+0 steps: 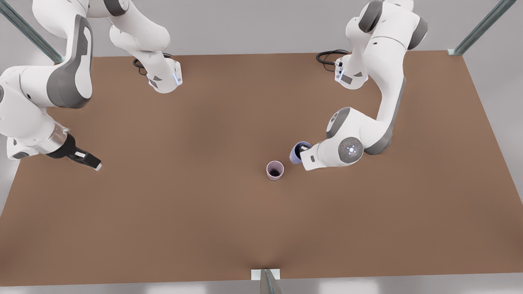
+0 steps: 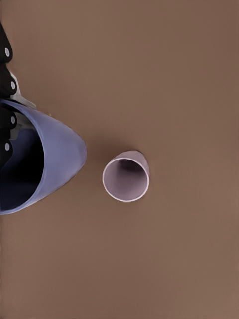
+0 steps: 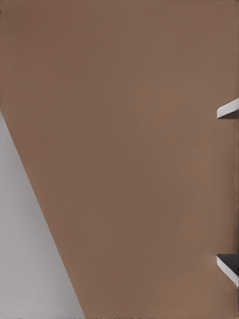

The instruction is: Stack the cups, with the pink cup at the bottom and the purple cup at the top

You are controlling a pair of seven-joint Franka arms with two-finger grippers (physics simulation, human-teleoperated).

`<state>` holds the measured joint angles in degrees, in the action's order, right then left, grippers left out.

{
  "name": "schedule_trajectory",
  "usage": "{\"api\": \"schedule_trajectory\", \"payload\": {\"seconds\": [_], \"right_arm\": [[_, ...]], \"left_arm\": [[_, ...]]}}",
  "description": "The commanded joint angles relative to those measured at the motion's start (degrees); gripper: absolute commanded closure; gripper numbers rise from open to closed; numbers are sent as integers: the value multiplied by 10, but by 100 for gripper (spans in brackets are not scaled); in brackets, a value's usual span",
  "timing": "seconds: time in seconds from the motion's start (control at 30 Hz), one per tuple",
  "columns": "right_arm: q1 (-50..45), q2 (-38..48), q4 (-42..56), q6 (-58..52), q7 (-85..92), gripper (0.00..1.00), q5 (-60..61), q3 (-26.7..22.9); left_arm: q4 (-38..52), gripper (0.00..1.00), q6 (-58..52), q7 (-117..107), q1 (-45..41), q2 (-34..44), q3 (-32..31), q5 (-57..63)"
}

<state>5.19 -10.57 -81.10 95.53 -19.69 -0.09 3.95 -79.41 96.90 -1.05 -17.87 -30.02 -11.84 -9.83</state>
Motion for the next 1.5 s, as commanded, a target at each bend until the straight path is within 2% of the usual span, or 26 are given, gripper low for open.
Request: {"api": "schedule_trajectory", "payload": {"seconds": [0.0, 0.07, 0.2, 0.5, 1.47], "right_arm": [[0, 1, 3, -30, 189, 0, 4, 0], [-1, -2, 4, -29, 189, 0, 4, 0], [0, 1, 4, -30, 188, 0, 5, 0], [1, -6, 9, -24, 189, 0, 5, -1], [-1, -9, 9, -19, 189, 0, 5, 0]], "left_arm": [[13, 79, 7, -373, -23, -11, -1, -3], [14, 79, 25, -400, -42, -16, -2, -5], [81, 79, 54, -457, -50, -65, -1, -5], [81, 79, 81, -473, -55, -85, -1, 1], [72, 79, 67, -457, -67, -105, 4, 18]]}}
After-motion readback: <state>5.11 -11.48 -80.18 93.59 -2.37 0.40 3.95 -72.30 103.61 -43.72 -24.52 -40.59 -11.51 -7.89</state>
